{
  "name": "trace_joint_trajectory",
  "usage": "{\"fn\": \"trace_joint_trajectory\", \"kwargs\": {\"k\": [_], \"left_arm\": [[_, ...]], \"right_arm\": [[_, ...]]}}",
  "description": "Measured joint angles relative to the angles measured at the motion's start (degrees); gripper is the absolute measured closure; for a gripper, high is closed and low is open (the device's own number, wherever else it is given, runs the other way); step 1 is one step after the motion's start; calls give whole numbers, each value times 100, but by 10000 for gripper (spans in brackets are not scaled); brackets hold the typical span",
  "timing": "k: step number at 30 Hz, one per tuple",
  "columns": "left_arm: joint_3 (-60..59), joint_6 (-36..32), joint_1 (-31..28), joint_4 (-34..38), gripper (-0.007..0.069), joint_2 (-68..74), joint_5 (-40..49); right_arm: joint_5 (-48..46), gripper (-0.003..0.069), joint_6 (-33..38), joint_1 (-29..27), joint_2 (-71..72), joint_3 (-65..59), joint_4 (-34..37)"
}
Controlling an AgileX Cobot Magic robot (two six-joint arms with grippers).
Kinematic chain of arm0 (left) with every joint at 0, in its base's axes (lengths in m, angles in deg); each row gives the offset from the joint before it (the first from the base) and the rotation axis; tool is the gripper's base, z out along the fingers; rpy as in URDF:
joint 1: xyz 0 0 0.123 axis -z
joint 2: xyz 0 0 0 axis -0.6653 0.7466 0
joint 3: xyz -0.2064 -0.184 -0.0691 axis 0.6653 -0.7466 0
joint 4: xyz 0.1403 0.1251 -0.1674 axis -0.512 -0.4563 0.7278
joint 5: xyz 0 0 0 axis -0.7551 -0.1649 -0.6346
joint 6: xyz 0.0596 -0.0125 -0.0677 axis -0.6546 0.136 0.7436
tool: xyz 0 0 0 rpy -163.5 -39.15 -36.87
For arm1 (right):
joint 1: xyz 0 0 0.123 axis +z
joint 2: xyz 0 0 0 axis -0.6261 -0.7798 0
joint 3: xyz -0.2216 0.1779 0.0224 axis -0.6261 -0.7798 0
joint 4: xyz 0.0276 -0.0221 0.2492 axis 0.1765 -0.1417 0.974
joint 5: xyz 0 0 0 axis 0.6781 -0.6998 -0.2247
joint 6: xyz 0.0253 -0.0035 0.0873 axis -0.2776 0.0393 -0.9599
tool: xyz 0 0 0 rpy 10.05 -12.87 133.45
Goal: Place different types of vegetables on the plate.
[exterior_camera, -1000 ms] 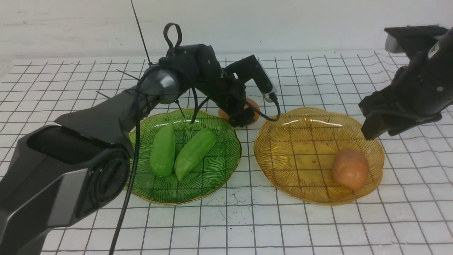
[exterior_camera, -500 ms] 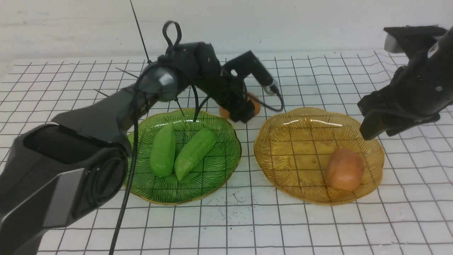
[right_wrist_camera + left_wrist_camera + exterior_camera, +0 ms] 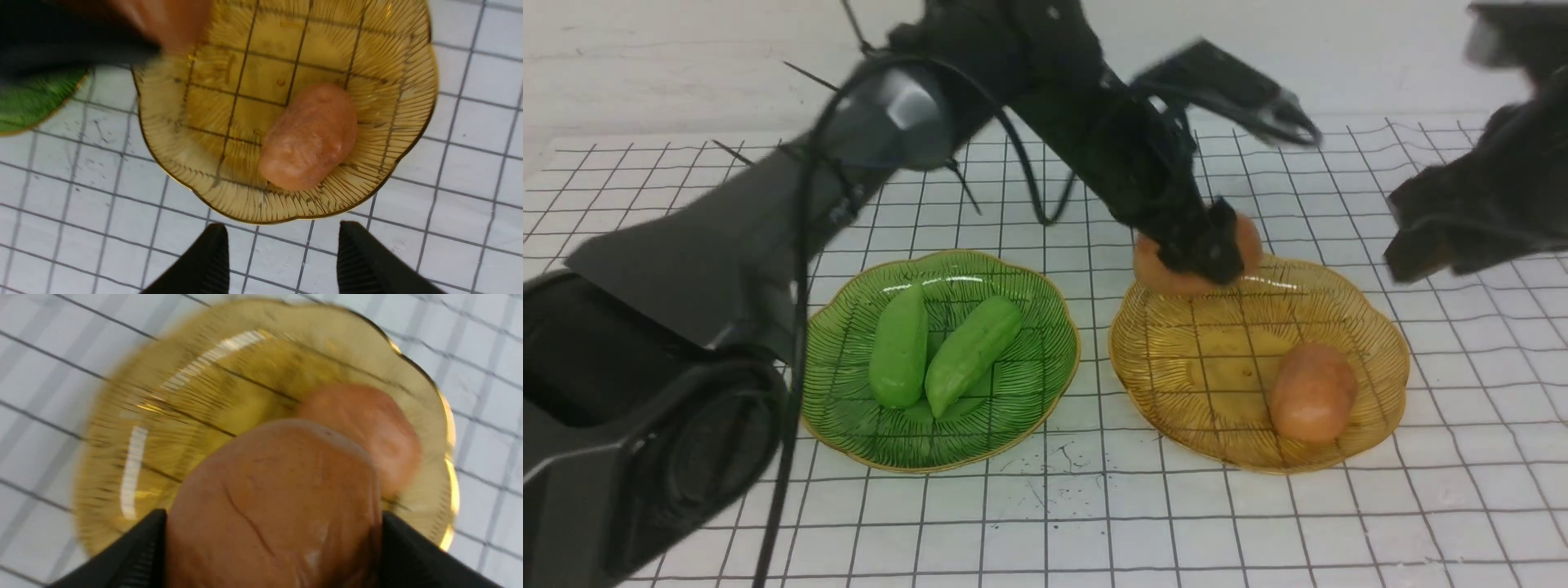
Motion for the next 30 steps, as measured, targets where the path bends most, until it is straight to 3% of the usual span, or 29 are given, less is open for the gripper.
{"fn": "trace_joint_trajectory", "kwargs": {"k": [7,13,19,23,25,27,28,30], "left_arm": [[0,358,403,-1014,71,216,264],[0,1144,422,-1182,-52,242,266],[0,1422,422,-1194,-34,236,278],[35,1620,433,-1194,124,166,449],[164,1788,433,-1194,270,105,471],[355,2021,433,-1194,493,-14,471],[402,2118,433,-1189,566,-115,473],[416,2189,433,-1146,608,-258,473]], "right_arm": [[-89,338,-158,0,1844,0,-98],[-88,386,-177,0,3512,-323,-143],[989,431,-179,0,5546,-1639,-162],[1606,437,-184,0,6565,-2673,25],[1881,437,-171,0,6992,-3106,185],[2472,447,-174,0,7553,-3559,229],[2844,464,-186,0,7812,-3749,200],[3271,502,-206,0,8086,-3927,139]]}}
